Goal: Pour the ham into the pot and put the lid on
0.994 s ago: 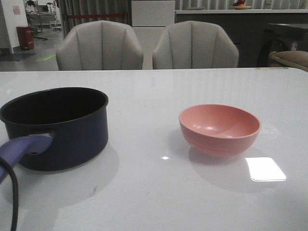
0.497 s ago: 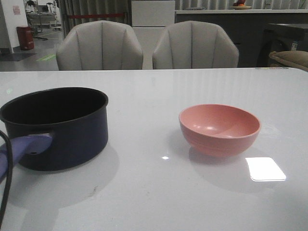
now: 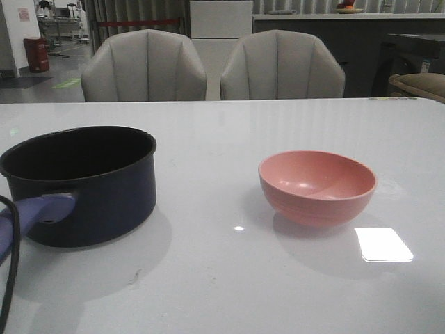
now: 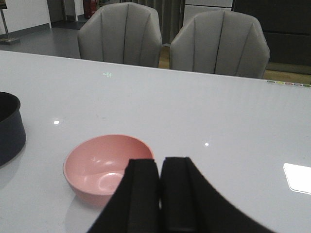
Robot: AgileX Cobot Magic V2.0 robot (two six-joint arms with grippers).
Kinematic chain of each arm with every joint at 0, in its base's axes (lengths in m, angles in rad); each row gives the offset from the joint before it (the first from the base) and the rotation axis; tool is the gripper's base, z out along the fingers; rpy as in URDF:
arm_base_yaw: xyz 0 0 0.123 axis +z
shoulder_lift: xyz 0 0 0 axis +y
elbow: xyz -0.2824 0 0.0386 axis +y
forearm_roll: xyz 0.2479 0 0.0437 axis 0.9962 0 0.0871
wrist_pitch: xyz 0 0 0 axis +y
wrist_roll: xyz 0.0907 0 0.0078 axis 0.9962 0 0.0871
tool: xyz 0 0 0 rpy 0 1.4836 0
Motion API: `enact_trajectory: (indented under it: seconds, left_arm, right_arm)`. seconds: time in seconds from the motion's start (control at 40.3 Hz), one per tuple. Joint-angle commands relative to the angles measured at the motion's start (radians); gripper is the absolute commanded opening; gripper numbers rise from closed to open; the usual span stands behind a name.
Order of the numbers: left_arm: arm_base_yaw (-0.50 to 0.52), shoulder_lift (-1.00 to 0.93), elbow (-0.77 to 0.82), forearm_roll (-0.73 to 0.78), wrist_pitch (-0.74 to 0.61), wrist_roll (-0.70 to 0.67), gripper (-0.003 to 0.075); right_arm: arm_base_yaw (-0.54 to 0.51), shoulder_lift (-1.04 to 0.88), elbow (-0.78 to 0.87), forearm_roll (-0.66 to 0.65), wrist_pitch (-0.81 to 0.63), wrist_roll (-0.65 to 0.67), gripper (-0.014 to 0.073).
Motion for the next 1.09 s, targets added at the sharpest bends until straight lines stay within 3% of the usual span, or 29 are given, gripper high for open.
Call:
enact_trajectory:
  seconds: [0.0, 0.149, 0.248, 0.745, 0.919, 1.068]
  left_arm:
    - [0.001, -0.021, -0.031, -0.008, -0.01, 0.001, 0.0547]
    - [0.001, -0.013, -0.037, -0.01, -0.016, 0.001, 0.0364]
    - [0.001, -0.013, -0.062, -0.01, -0.01, 0.001, 0.0301]
    - [-0.036, -0.132, -0.2, -0.056, 0.02, 0.05, 0.0295]
    - [-0.152, -0.191, -0.283, -0.054, 0.037, 0.087, 0.0295]
    - [-0.327, -0.198, -0.357, -0.045, 0.103, 0.087, 0.0295]
  right_arm:
    - [0.003, 0.007, -0.03, 0.004, -0.082, -0.01, 0.0148]
    - [0.003, 0.007, -0.03, 0.004, -0.082, -0.01, 0.0148]
    - [0.003, 0.007, -0.03, 0.004, -0.082, -0.01, 0.0148]
    - [0.003, 0.007, -0.03, 0.004, -0.082, -0.01, 0.0148]
    - [0.003, 0.007, -0.03, 0.004, -0.082, -0.01, 0.0148]
    - [0.003, 0.007, -0.03, 0.004, -0.082, -0.01, 0.0148]
